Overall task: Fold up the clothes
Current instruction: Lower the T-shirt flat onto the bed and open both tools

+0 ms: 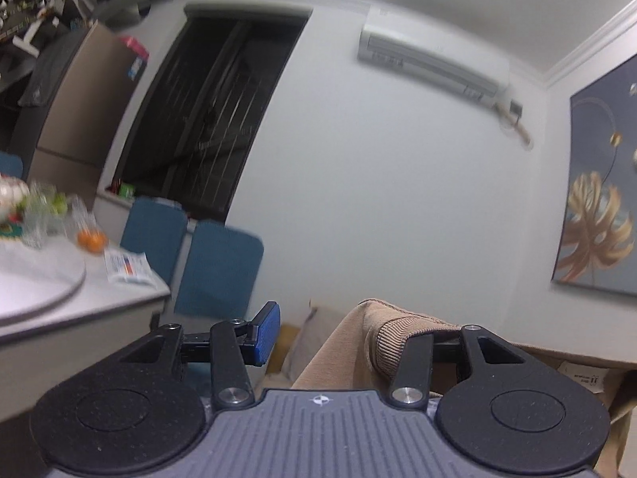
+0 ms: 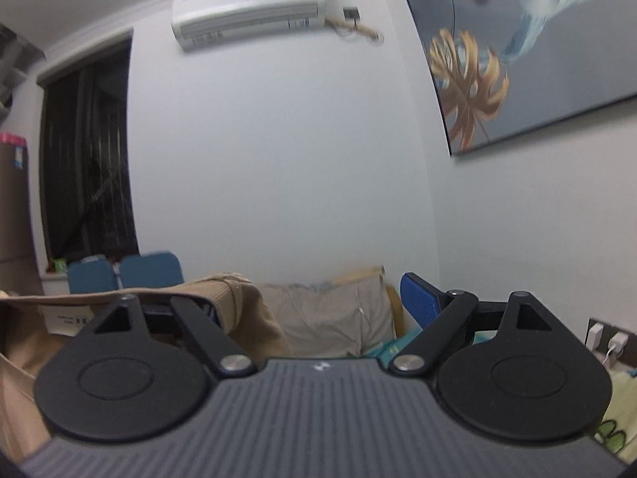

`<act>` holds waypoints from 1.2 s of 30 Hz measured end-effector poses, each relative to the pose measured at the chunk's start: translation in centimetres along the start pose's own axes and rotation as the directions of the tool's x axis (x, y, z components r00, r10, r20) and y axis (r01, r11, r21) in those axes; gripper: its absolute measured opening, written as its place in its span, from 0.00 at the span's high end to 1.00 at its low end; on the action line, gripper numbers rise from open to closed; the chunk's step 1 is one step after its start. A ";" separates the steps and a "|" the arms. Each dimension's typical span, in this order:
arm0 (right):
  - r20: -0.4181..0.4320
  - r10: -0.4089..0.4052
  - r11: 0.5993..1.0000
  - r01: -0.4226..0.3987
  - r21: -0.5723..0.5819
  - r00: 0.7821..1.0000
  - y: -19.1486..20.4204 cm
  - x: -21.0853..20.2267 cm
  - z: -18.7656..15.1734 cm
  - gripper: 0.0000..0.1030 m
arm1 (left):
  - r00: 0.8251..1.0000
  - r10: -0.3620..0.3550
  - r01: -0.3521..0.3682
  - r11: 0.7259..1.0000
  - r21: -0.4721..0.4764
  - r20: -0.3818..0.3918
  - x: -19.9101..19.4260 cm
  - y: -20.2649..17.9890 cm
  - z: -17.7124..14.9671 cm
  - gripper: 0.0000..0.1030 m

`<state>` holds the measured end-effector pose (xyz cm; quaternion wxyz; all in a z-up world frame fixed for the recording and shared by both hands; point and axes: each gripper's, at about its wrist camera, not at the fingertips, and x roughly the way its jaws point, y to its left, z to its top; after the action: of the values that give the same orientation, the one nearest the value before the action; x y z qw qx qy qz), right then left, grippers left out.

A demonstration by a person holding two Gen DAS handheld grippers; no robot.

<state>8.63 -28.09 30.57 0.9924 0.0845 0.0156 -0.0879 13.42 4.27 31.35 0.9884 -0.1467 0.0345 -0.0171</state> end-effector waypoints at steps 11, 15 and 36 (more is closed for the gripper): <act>-0.213 -0.064 0.998 0.063 -0.010 0.975 -3.3 24.8 -19.7 0.17 | 0.971 0.070 -0.058 0.997 0.059 -0.230 26.4 3.4 -21.1 0.50; -0.320 -0.088 0.996 0.079 -0.040 0.943 -3.7 33.6 -28.8 0.17 | 0.937 0.117 -0.089 0.991 0.099 -0.329 35.5 5.0 -31.7 0.50; -0.670 0.073 0.974 -0.198 -0.112 0.739 1.0 44.7 -41.2 0.16 | 0.691 0.126 0.145 0.940 0.308 -0.712 46.3 5.9 -42.8 0.18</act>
<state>52.11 -27.81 -11.94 0.9296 0.0231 0.3673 0.0221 56.58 -4.47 -14.17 0.9044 0.0447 0.4158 -0.0841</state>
